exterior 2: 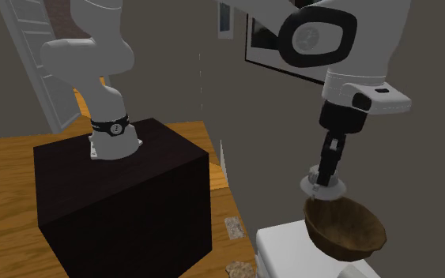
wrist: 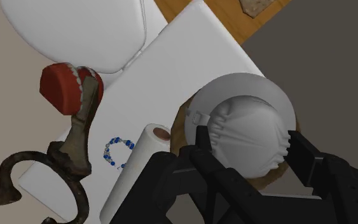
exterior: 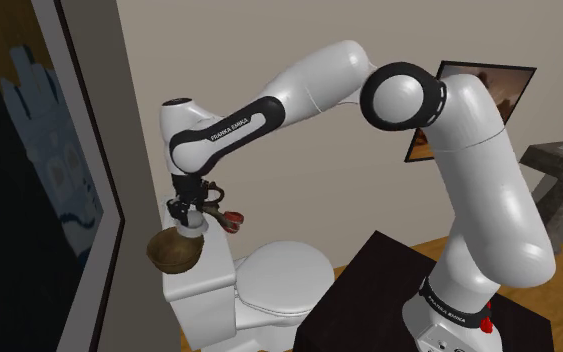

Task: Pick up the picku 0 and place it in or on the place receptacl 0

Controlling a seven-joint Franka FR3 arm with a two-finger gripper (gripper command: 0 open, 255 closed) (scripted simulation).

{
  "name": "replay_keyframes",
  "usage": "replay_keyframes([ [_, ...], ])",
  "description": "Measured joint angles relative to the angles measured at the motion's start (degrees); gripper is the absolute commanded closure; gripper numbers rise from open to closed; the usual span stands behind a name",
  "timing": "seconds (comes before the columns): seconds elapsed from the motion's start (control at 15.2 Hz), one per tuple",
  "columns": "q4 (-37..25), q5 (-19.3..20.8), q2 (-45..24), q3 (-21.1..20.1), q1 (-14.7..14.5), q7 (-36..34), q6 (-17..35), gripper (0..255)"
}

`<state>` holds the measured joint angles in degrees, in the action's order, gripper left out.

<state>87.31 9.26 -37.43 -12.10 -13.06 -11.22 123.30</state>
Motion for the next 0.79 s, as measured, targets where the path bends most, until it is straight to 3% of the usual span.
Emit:
replay_keyframes([
  [0.33,-20.91,0.67,-11.67,0.6,-3.32,-0.22,-9.17,255],
  [0.79,-22.87,1.09,-15.8,1.03,-3.75,-0.33,-7.04,255],
])
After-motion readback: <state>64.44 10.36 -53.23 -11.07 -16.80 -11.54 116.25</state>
